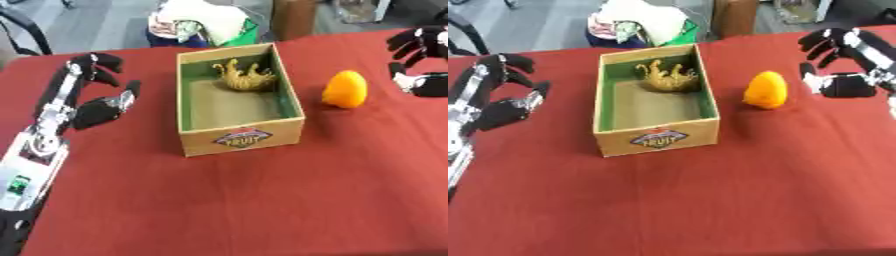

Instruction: Pick up objects on the table and place them in the box.

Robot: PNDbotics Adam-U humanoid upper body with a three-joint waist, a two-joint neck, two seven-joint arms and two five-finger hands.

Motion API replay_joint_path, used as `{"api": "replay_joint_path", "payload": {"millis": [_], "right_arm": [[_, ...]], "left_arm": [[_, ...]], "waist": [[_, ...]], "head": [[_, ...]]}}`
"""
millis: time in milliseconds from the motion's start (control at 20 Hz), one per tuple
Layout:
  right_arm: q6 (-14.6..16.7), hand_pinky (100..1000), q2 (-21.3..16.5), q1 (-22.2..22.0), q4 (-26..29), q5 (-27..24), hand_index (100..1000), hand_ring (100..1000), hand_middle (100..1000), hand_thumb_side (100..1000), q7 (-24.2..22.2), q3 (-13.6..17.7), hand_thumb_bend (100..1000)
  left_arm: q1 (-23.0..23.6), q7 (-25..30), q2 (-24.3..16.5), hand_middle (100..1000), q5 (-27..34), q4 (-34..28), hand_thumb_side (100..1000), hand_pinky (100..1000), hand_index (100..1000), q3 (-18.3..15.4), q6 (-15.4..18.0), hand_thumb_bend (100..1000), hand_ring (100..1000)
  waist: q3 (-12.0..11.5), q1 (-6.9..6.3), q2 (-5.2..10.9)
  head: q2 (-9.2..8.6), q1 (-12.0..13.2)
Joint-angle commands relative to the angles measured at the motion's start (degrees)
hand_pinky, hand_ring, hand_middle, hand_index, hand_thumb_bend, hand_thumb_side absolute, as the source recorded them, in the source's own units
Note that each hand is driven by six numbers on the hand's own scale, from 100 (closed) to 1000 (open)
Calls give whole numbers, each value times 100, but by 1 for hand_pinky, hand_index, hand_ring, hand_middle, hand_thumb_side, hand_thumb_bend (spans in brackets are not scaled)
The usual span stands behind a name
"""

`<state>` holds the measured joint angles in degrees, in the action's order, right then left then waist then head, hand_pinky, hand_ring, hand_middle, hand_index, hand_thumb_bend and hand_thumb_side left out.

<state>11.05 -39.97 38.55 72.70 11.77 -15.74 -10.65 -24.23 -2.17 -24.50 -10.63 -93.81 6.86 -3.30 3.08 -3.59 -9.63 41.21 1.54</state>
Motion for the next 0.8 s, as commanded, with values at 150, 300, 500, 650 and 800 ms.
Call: {"api": "replay_joint_path", "payload": {"millis": [150,300,500,650,800], "right_arm": [[294,629,87,284,-509,425,818,729,720,187,-157,24,227],[380,636,266,421,-832,741,825,736,726,215,-127,41,282],[417,660,520,571,-1283,1240,836,763,743,244,-2,84,334],[409,697,671,645,-1549,1631,845,800,766,256,192,137,354],[368,706,780,686,-1775,1972,853,809,778,264,343,184,363]], "left_arm": [[88,-85,-97,592,108,-282,244,721,726,-113,6,364,556],[162,-108,-81,590,152,-334,244,721,725,-134,-2,363,554],[215,-123,-52,589,189,-340,244,721,725,-149,-7,363,553],[241,-131,-33,588,202,-321,245,721,725,-150,-7,363,553],[249,-138,-22,588,215,-321,243,720,725,-155,-2,363,552]], "waist": [[-91,38,87],[-124,27,97],[-149,15,106],[-161,7,108],[-169,1,108]], "head": [[-5,-79],[1,-111],[14,-135],[21,-147],[32,-157]]}}
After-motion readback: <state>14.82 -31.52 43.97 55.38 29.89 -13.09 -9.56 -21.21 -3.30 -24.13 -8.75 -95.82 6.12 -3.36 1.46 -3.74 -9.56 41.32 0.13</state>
